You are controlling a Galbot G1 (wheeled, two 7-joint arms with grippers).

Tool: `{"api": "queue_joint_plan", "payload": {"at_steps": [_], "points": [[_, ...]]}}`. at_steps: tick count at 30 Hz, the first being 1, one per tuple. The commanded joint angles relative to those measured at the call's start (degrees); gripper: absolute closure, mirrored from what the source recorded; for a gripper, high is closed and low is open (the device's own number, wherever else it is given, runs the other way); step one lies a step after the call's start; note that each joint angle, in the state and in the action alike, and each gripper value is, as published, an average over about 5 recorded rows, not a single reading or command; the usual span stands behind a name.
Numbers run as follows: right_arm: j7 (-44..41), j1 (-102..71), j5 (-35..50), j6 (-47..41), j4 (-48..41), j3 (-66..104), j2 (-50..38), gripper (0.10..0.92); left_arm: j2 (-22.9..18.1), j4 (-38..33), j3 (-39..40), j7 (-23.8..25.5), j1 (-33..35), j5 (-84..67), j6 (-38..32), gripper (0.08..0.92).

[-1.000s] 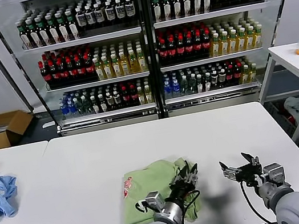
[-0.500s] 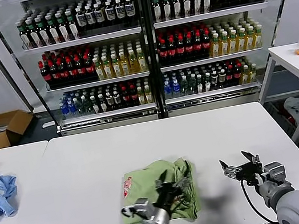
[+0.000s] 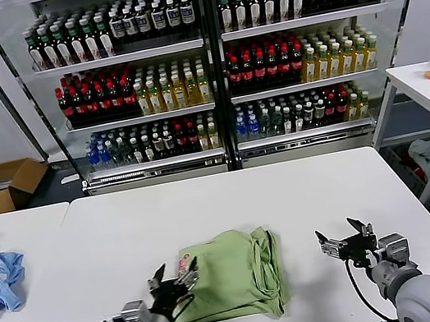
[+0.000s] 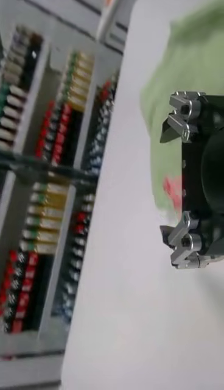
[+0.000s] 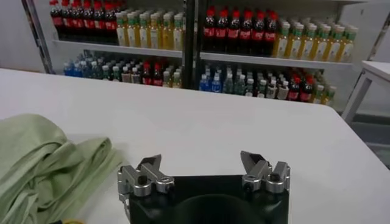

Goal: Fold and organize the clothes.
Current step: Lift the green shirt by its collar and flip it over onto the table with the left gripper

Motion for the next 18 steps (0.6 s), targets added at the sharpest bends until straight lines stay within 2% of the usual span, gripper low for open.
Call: {"api": "queue_joint_plan", "payload": {"at_steps": [1,9,18], "points": [[0.1,0.1,-0.1,-0.1,0.2,0.1,0.0,0.203,3.6,0.8,-4.1,0.3,2.7,-9.5,3.5,0.177],[0.2,-0.5,-0.3,-0.3,0.7,0.3,0.1,0.203,1.3,1.0,-0.4,1.7,2.6,-11.1,4.4,0.177],[0.3,-0.6,-0.5,-0.3,0.9,0.4,0.3,0.203,0.8,3.5,-0.1,2.3,0.9,-12.9,3.9,0.185]]}}
